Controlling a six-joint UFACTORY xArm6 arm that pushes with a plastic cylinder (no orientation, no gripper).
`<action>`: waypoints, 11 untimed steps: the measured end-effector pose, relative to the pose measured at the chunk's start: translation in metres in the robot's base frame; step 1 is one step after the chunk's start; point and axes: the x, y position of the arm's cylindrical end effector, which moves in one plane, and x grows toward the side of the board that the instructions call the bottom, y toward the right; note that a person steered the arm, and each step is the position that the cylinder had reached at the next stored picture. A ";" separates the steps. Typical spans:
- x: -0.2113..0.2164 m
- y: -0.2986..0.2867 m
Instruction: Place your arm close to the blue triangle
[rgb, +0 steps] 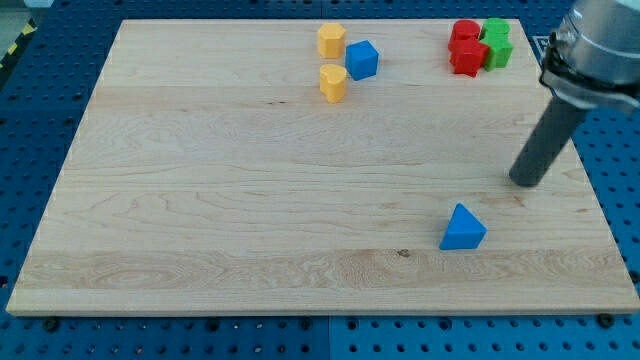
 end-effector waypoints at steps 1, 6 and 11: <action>-0.032 0.000; -0.024 -0.108; 0.094 -0.085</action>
